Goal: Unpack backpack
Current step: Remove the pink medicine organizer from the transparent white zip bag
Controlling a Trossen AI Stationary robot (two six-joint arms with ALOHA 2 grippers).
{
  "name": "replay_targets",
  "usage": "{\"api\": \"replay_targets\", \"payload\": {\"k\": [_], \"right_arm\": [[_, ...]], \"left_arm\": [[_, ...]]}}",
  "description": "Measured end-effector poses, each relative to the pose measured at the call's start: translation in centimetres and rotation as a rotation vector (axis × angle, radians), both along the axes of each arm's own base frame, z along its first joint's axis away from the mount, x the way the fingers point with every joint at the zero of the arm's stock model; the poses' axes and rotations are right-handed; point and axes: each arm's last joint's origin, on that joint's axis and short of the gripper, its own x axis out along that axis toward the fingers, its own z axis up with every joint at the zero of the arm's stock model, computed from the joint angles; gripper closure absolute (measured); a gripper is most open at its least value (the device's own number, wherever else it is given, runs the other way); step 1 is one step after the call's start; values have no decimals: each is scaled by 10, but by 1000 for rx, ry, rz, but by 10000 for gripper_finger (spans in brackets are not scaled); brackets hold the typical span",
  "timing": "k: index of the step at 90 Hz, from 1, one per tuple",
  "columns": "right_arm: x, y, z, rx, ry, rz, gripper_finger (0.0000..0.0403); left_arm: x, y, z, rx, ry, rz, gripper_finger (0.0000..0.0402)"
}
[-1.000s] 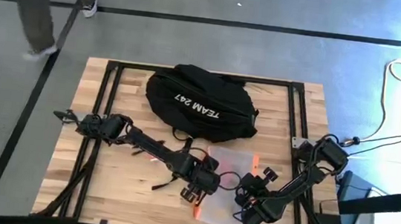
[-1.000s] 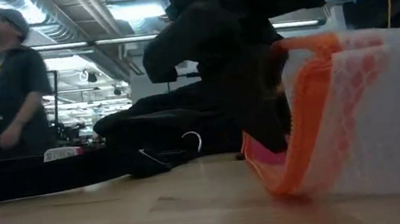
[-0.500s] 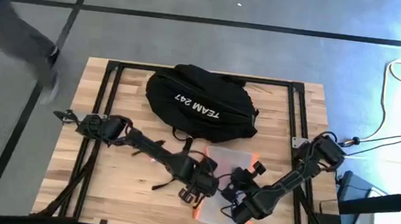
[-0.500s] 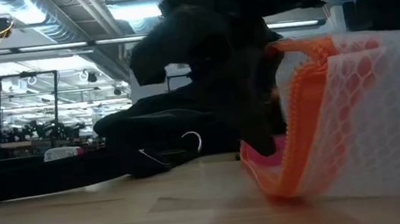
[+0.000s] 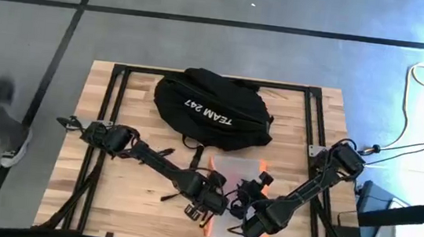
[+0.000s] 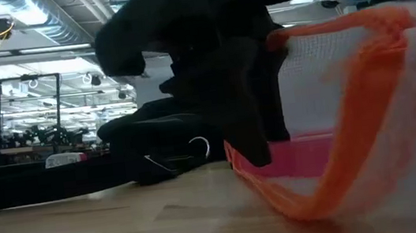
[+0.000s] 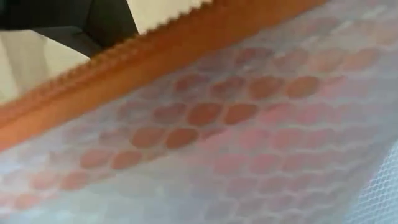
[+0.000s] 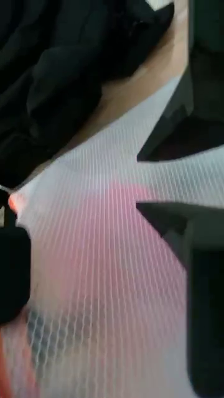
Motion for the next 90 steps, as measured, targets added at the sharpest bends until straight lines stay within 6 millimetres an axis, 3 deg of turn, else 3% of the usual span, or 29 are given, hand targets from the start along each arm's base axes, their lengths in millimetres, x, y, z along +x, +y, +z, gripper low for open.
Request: {"api": "replay_targets", "payload": {"k": [15, 27, 54, 90], "right_arm": [[-17, -13, -22, 9, 89, -52, 179], [-32, -25, -49, 87, 125, -118, 145], [-37, -29, -59, 139, 98, -148, 183], [-41, -31, -60, 144, 150, -161, 234]], "left_arm": [[0, 0, 0, -2, -1, 4, 233], [0, 0, 0, -2, 2, 6, 233], [-4, -2, 0, 2, 28, 17, 233], [-27, -15, 1, 35, 160, 12, 234]]}}
